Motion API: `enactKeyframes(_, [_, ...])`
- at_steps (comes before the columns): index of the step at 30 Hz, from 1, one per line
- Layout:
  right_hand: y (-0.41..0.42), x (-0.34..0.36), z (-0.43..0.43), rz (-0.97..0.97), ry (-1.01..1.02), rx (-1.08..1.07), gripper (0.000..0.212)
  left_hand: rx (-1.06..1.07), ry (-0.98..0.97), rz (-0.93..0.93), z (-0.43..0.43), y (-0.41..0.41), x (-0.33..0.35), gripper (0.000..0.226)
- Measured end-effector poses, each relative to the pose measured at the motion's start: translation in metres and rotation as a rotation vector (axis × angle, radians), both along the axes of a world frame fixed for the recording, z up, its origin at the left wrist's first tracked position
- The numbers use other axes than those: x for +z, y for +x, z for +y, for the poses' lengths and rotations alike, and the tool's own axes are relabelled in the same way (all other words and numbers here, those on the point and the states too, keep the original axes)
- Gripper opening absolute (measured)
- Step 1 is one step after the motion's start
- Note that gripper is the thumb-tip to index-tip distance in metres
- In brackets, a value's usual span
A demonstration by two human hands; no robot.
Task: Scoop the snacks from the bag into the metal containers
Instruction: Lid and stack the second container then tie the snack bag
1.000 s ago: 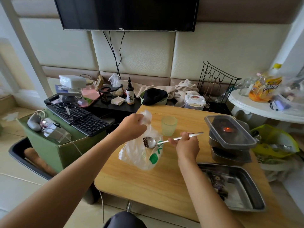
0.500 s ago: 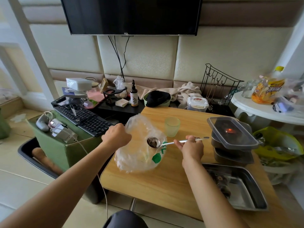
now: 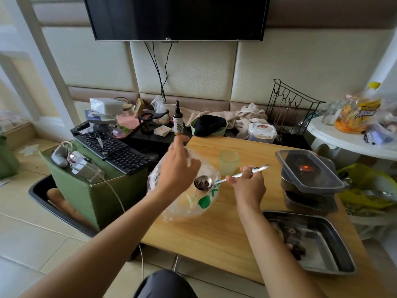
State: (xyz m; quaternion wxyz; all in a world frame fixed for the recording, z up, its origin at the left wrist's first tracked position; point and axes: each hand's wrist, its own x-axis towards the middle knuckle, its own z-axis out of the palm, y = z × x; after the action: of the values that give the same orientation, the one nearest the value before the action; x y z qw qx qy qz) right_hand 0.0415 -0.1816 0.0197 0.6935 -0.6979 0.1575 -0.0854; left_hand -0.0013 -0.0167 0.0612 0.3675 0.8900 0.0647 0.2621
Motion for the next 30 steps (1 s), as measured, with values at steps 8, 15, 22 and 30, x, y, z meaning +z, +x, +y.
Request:
enactKeyframes(8, [-0.002,0.008,-0.008,-0.079,-0.04,-0.002,0.027,-0.087,-0.296,0.259,0.004,0.006,-0.084,0.071])
enactKeyframes(15, [-0.009,0.023,-0.011,-0.217,-0.063,0.007,0.026,-0.11,-0.375,0.212,0.008,0.01,-0.099,0.087])
enactKeyframes(22, [-0.013,0.025,-0.009,-0.281,-0.106,0.035,0.025,-0.162,-0.363,0.251,0.005,0.015,-0.098,0.084])
enactKeyframes(30, [-0.015,0.024,-0.011,-0.617,-0.34,0.186,0.02,-0.175,-0.323,0.282,0.005,0.017,-0.095,0.084])
